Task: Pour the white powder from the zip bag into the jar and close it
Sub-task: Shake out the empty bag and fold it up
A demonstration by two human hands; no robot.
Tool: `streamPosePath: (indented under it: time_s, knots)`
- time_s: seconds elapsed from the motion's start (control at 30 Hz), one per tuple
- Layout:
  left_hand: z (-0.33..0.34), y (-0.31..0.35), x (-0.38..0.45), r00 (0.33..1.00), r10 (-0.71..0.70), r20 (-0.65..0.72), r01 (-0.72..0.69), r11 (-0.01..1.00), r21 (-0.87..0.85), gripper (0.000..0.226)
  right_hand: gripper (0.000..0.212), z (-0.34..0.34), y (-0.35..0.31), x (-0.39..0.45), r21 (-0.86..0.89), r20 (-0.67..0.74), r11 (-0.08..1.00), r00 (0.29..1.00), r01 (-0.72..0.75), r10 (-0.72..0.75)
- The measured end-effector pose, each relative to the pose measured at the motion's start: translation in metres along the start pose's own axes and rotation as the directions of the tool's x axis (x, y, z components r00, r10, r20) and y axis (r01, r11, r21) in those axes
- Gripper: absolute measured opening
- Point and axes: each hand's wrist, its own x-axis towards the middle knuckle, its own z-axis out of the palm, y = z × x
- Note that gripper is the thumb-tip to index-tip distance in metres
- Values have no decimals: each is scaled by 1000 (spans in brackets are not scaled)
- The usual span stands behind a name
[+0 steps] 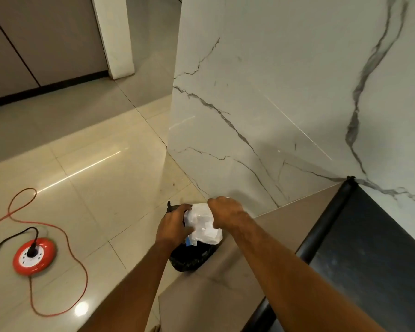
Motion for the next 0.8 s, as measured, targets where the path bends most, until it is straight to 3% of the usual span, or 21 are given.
streamPosePath:
  time_s: [0.17,0.37,0.5,0.7,0.8]
  knots:
    - [32,-39,26,990,-123,67,122,992,18,47,50,-1,14,35,79,48,997,999,4,-8]
    - [79,-82,60,946,-300,120,295,954,56,47,51,-7,29,77,17,124,998,991,55,-57]
    - [107,-95,80,940,-324,106,319,945,69,48,51,-3,23,100,-18,156,993,982,114,-110]
    - [125,-105,92,918,-369,142,352,927,133,80,53,4,19,112,-17,162,988,976,150,-146]
    - [121,-105,89,920,-370,129,355,927,122,71,50,7,20,109,-4,143,987,977,158,-156]
